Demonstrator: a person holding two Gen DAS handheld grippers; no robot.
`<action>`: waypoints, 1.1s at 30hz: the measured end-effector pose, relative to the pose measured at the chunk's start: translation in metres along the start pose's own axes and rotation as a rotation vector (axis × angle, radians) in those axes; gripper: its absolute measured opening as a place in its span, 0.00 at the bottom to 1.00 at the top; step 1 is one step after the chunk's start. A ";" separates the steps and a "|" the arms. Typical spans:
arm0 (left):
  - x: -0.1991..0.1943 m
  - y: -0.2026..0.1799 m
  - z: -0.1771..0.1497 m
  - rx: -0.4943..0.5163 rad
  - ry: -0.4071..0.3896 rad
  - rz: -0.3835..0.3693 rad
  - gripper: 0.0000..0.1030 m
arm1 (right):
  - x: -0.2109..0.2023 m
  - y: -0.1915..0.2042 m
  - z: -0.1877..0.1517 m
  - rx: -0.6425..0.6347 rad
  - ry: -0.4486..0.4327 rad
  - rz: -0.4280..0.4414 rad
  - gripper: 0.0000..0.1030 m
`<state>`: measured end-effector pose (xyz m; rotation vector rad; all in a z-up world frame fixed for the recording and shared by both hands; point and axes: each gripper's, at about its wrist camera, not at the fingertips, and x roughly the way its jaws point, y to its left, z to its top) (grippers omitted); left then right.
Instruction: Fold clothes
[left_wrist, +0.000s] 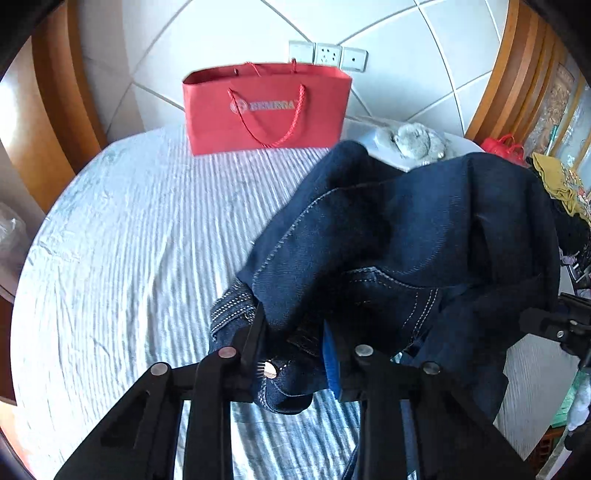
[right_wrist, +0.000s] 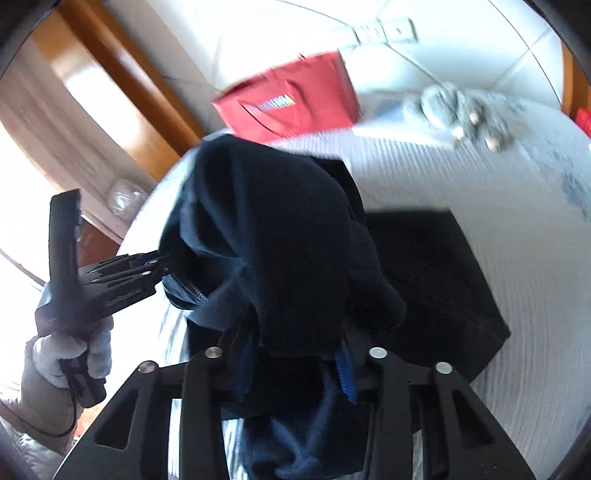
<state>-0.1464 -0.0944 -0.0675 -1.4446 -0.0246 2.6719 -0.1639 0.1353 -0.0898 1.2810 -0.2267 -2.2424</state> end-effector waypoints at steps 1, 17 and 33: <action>-0.012 0.006 0.001 -0.009 -0.019 0.001 0.21 | -0.011 0.007 0.003 -0.023 -0.026 0.032 0.29; -0.062 0.056 -0.072 -0.004 0.000 0.061 0.58 | -0.059 -0.017 -0.050 0.088 -0.009 0.009 0.97; 0.027 0.058 -0.077 0.024 0.083 0.136 0.75 | -0.001 -0.047 -0.093 0.146 0.169 -0.082 0.97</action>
